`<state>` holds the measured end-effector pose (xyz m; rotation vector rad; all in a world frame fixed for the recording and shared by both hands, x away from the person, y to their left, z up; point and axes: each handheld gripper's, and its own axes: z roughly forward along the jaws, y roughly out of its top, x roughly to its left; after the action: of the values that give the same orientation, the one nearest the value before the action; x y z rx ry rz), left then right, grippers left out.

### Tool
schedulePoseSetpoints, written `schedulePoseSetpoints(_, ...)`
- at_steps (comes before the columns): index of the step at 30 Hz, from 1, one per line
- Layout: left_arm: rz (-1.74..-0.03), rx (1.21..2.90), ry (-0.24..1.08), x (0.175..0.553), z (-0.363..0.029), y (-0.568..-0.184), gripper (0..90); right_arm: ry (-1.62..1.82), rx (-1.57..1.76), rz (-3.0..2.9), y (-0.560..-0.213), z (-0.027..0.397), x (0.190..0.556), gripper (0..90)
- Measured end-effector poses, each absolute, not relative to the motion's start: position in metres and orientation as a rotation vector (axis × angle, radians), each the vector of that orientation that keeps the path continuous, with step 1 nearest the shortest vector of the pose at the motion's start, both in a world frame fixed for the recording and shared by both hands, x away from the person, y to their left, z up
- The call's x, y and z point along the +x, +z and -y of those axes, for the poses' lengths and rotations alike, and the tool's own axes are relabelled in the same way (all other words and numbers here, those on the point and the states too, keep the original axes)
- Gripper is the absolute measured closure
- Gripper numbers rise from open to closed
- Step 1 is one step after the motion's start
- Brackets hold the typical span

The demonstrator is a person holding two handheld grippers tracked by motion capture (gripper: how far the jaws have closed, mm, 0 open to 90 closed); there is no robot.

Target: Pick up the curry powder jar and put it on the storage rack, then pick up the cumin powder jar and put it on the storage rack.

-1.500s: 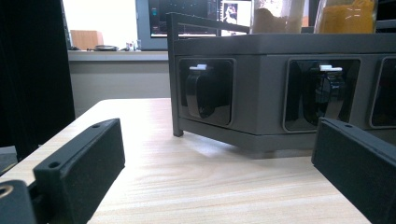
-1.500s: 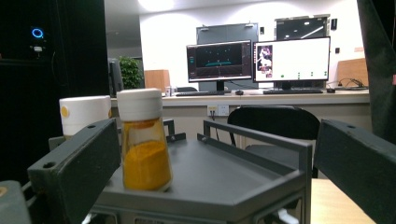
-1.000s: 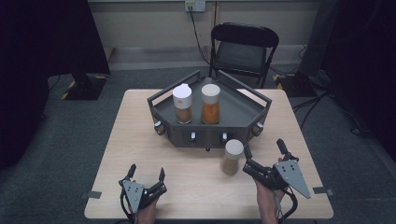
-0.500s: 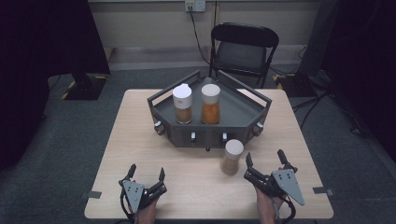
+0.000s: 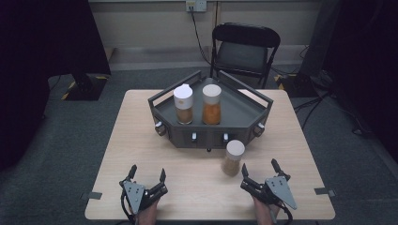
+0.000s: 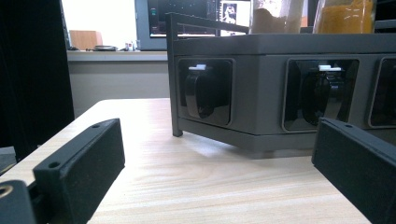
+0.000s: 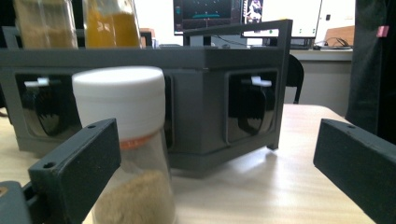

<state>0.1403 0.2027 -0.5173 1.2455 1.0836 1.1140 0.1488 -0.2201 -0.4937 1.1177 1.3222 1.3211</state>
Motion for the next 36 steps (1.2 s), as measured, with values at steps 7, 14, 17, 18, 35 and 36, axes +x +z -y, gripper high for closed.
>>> schedulePoseSetpoints(7, -1.083, 1.246, 1.114, 0.14, -0.203, -0.517, 2.0, 1.318, 1.105, -1.316, -0.507, 0.22, 0.147, 0.0)
schedulePoseSetpoints(14, -1.083, 1.246, 1.114, 0.14, -0.203, -0.517, 2.0, 1.329, 1.116, -1.32, -0.51, 0.222, 0.147, 0.0)
schedulePoseSetpoints(17, -1.083, 1.246, 1.114, 0.14, -0.203, -0.517, 2.0, 1.331, 1.115, -1.315, -0.512, 0.222, 0.147, 0.0)
schedulePoseSetpoints(18, -1.083, 1.245, 1.114, 0.14, -0.203, -0.517, 2.0, 1.332, 1.113, -1.312, -0.512, 0.222, 0.147, 0.0)
schedulePoseSetpoints(35, -1.083, 1.246, 1.114, 0.14, -0.203, -0.517, 1.9, 1.361, 1.115, -1.311, -0.498, 0.218, 0.149, 0.0)
schedulePoseSetpoints(36, -1.084, 1.246, 1.114, 0.14, -0.203, -0.517, 1.9, 1.367, 1.105, -1.313, -0.495, 0.219, 0.15, 0.0)
